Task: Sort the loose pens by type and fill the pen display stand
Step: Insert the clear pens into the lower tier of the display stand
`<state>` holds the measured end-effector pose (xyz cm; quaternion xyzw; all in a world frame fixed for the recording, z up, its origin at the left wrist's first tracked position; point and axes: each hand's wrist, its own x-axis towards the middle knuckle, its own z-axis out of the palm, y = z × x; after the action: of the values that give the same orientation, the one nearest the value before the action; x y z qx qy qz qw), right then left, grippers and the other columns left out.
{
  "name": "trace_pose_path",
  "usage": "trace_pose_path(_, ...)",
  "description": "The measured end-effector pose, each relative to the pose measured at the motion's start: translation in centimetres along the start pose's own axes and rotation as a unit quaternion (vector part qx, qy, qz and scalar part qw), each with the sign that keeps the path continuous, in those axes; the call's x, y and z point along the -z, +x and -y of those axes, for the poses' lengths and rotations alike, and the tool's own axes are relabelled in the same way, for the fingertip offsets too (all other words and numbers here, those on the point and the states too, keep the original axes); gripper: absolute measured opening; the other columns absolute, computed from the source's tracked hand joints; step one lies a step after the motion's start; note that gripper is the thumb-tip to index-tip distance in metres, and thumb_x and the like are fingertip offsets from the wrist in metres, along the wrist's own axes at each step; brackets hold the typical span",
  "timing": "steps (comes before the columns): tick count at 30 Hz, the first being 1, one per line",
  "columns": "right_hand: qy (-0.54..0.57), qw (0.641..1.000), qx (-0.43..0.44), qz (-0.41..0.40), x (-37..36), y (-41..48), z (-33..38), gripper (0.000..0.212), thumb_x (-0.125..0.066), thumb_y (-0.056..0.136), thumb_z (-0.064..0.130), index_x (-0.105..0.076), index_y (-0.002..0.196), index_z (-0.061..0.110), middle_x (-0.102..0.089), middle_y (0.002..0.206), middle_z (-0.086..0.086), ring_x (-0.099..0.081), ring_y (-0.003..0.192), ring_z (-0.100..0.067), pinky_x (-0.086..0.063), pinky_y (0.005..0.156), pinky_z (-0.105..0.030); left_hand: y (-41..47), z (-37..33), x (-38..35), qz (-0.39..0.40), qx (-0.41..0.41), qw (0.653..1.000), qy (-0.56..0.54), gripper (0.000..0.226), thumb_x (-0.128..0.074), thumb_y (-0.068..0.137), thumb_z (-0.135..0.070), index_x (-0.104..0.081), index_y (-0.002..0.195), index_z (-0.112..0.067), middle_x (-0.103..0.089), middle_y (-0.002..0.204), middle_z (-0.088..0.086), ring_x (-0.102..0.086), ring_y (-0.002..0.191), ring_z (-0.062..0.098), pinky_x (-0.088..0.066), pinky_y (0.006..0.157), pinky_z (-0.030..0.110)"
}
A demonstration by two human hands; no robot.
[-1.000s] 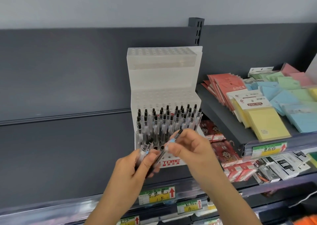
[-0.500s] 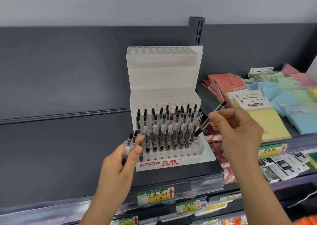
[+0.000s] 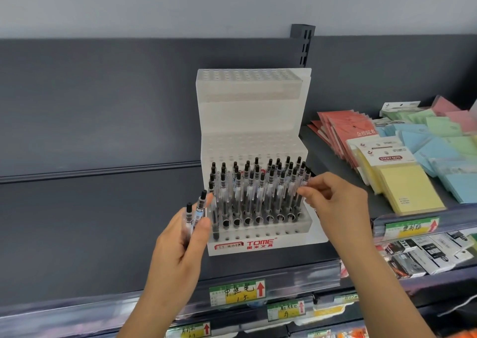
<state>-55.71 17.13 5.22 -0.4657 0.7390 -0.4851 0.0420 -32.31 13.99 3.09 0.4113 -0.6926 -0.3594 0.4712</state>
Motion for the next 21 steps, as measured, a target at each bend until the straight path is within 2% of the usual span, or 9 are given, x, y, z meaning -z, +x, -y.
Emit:
trace_pose_path(2, 0.005, 1.0, -0.003, 0.003, 0.0, -0.1, -0.3, 0.003, -0.07, 0.081, 0.018, -0.068, 0.083, 0.019, -0.066, 0.072, 0.009, -0.064, 0.069, -0.007, -0.054, 0.072, -0.03, 0.1, 0.0, 0.0, 0.014, -0.028, 0.999, 0.016, 0.033, -0.038, 0.088, -0.05, -0.045, 0.064, -0.028, -0.046, 0.063, -0.007, -0.044, 0.053, 0.002, -0.047, 0.063, 0.022)
trace_pose_path(5, 0.001, 1.0, -0.007, -0.011, 0.0, -0.4, -0.4, 0.01, -0.071, 0.081, 0.021, -0.068, 0.09, 0.02, -0.064, 0.075, 0.01, -0.061, 0.069, -0.004, -0.052, 0.07, -0.023, 0.0, -0.8, 0.0, 0.053, -0.062, 0.996, 0.036, 0.015, -0.041, 0.091, -0.042, -0.054, 0.088, -0.048, -0.042, 0.073, -0.008, -0.038, 0.052, 0.007, -0.035, 0.051, 0.011)
trace_pose_path(6, -0.002, 1.0, -0.006, -0.03, 0.1, -0.5, -0.4, 0.014, -0.072, 0.08, 0.024, -0.067, 0.092, 0.021, -0.063, 0.075, 0.01, -0.059, 0.069, -0.003, -0.049, 0.067, -0.018, 0.0, -1.1, -0.1, 0.062, -0.06, 0.995, 0.043, 0.013, -0.041, 0.093, -0.047, -0.054, 0.09, -0.046, -0.042, 0.074, -0.005, -0.039, 0.053, 0.008, -0.034, 0.05, 0.01)
trace_pose_path(8, 0.005, 0.997, 0.003, -0.074, 0.4, -1.0, 0.0, 0.016, -0.072, 0.079, 0.029, -0.065, 0.093, 0.024, -0.061, 0.076, 0.01, -0.057, 0.068, -0.004, -0.043, 0.063, -0.013, -0.2, -1.1, -0.3, 0.065, -0.055, 0.994, 0.062, 0.025, -0.042, 0.087, -0.049, -0.055, 0.082, -0.029, -0.044, 0.072, 0.005, -0.043, 0.052, 0.009, -0.035, 0.051, 0.009)
trace_pose_path(11, 0.049, 0.995, 0.04, -0.082, 0.7, -1.9, 1.5, 0.007, -0.07, 0.08, 0.027, -0.064, 0.085, 0.028, -0.061, 0.076, 0.011, -0.057, 0.071, -0.006, -0.044, 0.061, -0.011, -0.3, -1.3, -0.6, 0.072, -0.025, 0.995, 0.064, 0.021, -0.046, 0.08, -0.042, -0.05, 0.071, -0.023, -0.053, 0.065, 0.015, -0.053, 0.051, 0.005, -0.039, 0.055, 0.006)
trace_pose_path(13, 0.102, 0.993, 0.052, -0.025, 0.7, -2.6, 2.8, 0.005, -0.069, 0.08, 0.025, -0.066, 0.08, 0.03, -0.064, 0.073, 0.014, -0.058, 0.07, -0.004, -0.046, 0.062, -0.011, -0.3, -1.4, -0.7, 0.081, -0.02, 0.995, 0.058, 0.021, -0.048, 0.08, -0.039, -0.051, 0.069, -0.022, -0.057, 0.065, 0.013, -0.057, 0.053, 0.003, -0.04, 0.056, 0.005)
trace_pose_path(17, 0.203, 0.96, 0.036, 0.188, -0.7, -4.6, 4.7, 0.009, -0.064, 0.078, 0.03, -0.067, 0.086, 0.032, -0.064, 0.074, 0.016, -0.057, 0.067, -0.002, -0.046, 0.059, -0.013, -0.2, -1.4, -1.1, 0.109, -0.022, 0.993, 0.03, 0.024, -0.05, 0.079, -0.038, -0.058, 0.071, -0.017, -0.056, 0.074, 0.012, -0.061, 0.057, 0.006, -0.044, 0.056, 0.008)
trace_pose_path(19, 0.226, 0.946, 0.047, 0.229, -1.9, -5.6, 5.2, 0.008, -0.067, 0.082, 0.027, -0.068, 0.088, 0.032, -0.061, 0.076, 0.01, -0.055, 0.066, -0.006, -0.047, 0.059, -0.018, -0.4, -1.4, -1.1, 0.122, -0.028, 0.992, 0.013, 0.022, -0.051, 0.078, -0.035, -0.062, 0.078, -0.016, -0.056, 0.073, 0.011, -0.061, 0.058, 0.005, -0.044, 0.054, 0.007)
trace_pose_path(21, 0.251, 0.941, 0.036, 0.225, -2.6, -6.1, 5.2, 0.013, -0.065, 0.077, 0.027, -0.067, 0.087, 0.035, -0.061, 0.077, 0.008, -0.056, 0.069, -0.01, -0.051, 0.063, -0.029, -0.4, -1.1, -1.1, 0.127, -0.041, 0.991, 0.012, 0.027, -0.052, 0.078, -0.037, -0.065, 0.077, -0.013, -0.058, 0.073, 0.01, -0.062, 0.061, 0.006, -0.044, 0.056, 0.008)
